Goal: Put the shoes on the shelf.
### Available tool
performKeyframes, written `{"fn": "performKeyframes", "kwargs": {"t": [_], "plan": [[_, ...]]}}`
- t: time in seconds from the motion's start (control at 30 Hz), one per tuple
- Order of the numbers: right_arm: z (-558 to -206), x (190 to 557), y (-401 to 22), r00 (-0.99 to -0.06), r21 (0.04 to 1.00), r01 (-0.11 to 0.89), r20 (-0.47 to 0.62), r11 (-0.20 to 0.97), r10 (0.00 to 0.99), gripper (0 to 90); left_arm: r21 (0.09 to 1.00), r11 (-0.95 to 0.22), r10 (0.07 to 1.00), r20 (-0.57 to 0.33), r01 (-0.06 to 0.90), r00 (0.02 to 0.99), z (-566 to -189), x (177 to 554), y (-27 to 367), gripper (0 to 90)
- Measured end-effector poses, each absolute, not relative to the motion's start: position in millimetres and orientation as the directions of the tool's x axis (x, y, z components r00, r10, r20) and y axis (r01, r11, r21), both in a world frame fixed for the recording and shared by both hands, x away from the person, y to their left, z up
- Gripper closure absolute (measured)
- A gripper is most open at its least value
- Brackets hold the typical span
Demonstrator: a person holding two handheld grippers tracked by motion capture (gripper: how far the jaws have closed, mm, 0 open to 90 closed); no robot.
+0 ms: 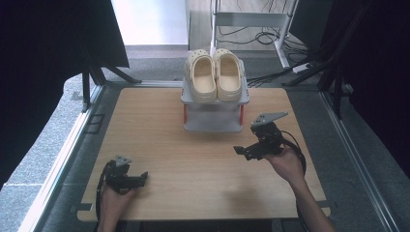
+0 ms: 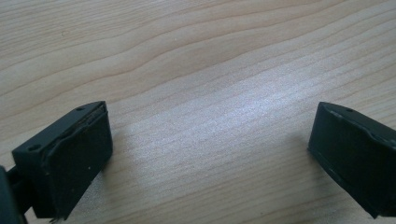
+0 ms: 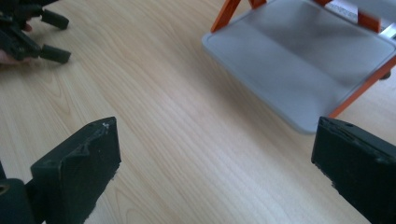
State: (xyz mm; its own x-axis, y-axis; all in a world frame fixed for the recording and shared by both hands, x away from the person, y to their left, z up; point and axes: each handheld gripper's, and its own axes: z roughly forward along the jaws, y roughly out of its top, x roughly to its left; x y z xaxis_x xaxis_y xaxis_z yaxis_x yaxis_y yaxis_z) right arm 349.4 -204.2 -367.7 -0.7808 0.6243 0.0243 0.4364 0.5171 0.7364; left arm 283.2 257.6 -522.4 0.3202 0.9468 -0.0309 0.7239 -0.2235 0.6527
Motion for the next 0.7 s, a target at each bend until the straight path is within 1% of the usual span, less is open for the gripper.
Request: {"fn": "performKeyframes", "kwargs": {"t": [0.53,0.7], "plan": [[-425.0,329.1,-216.5,-0.777,0.737,0.443,0.032,0.511,0.629,0.9,0.654,-0.220,0.948,-0.032,0.724,0.317,-522.5,283.1,257.0,0.0],[-450.2,326.8,-217.2,-0.769,0.724,0.460,0.035,0.514,0.639,0.9,0.654,-0.220,0.948,-0.032,0.724,0.317,-522.5,283.1,257.0,0.0]]}}
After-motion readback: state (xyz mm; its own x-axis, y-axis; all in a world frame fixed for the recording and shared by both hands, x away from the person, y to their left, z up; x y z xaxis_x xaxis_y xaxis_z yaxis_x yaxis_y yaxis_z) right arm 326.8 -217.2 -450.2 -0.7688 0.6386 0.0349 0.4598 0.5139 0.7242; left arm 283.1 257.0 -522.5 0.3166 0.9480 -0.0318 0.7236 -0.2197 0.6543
